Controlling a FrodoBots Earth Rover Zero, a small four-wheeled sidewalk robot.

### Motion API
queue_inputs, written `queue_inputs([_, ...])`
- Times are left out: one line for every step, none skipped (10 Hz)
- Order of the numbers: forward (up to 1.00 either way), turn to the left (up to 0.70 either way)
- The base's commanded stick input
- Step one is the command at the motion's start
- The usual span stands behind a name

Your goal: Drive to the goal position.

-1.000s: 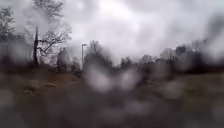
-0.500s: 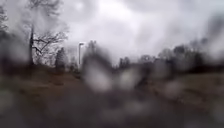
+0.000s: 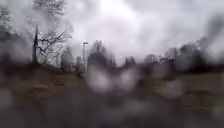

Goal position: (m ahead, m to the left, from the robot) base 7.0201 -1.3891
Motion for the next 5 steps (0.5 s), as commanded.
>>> queue_inputs([1.0,0.0])
queue_inputs([1.0,0.0])
queue_inputs([1.0,0.0])
queue_inputs([1.0,0.0])
queue_inputs([1.0,0.0])
